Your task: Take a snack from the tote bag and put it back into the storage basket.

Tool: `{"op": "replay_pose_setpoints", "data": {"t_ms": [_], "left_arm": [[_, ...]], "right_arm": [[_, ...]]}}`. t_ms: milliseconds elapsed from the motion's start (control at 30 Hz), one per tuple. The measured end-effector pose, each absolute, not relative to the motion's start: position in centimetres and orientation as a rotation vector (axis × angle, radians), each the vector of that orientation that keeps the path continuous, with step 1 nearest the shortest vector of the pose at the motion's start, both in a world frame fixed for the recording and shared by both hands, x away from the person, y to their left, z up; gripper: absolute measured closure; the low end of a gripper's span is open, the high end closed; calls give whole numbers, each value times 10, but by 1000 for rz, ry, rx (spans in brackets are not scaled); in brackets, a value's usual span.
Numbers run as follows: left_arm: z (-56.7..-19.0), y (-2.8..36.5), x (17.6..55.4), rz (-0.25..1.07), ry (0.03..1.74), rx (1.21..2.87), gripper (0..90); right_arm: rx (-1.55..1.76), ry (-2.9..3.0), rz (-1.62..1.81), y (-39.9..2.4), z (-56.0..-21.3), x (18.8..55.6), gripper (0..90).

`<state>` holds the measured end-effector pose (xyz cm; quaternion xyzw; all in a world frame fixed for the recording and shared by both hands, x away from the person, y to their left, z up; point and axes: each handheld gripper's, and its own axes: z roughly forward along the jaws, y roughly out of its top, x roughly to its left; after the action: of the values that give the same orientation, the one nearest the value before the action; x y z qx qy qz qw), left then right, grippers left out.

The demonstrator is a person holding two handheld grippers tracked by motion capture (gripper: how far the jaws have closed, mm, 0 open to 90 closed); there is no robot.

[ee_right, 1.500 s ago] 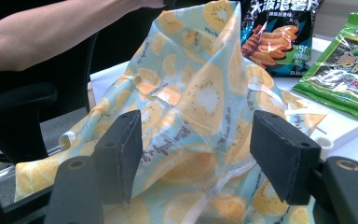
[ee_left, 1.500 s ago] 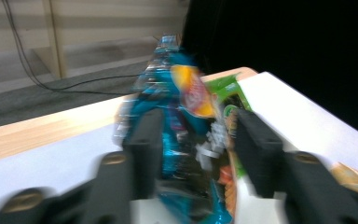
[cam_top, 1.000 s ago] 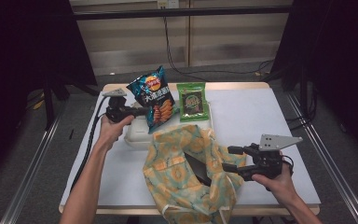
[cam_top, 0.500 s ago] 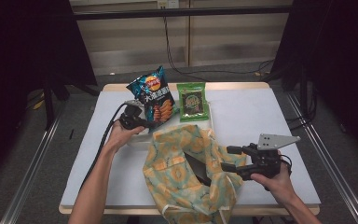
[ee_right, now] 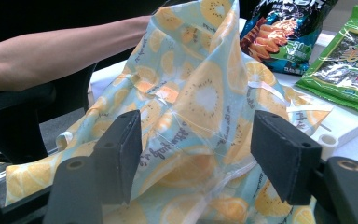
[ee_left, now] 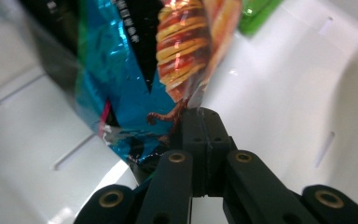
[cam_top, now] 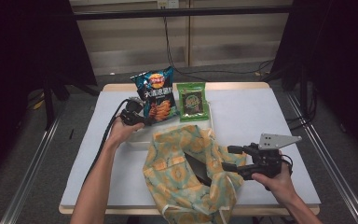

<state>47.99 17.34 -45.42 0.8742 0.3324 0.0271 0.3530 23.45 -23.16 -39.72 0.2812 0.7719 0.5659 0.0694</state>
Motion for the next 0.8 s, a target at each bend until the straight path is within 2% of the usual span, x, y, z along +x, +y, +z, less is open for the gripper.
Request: {"op": "replay_pose_setpoints", "data": {"t_ms": [367, 667, 800], "left_arm": [[-454, 175, 488, 83, 913, 2250, 900], [-450, 173, 480, 88, 863, 2254, 878], [-447, 178, 475, 66, 836, 2199, 866]], "right_arm": [[849, 2324, 1700, -232, -398, 234, 339], [847, 2325, 1699, -232, -397, 234, 339], [841, 2320, 1701, -232, -395, 233, 339]]}}
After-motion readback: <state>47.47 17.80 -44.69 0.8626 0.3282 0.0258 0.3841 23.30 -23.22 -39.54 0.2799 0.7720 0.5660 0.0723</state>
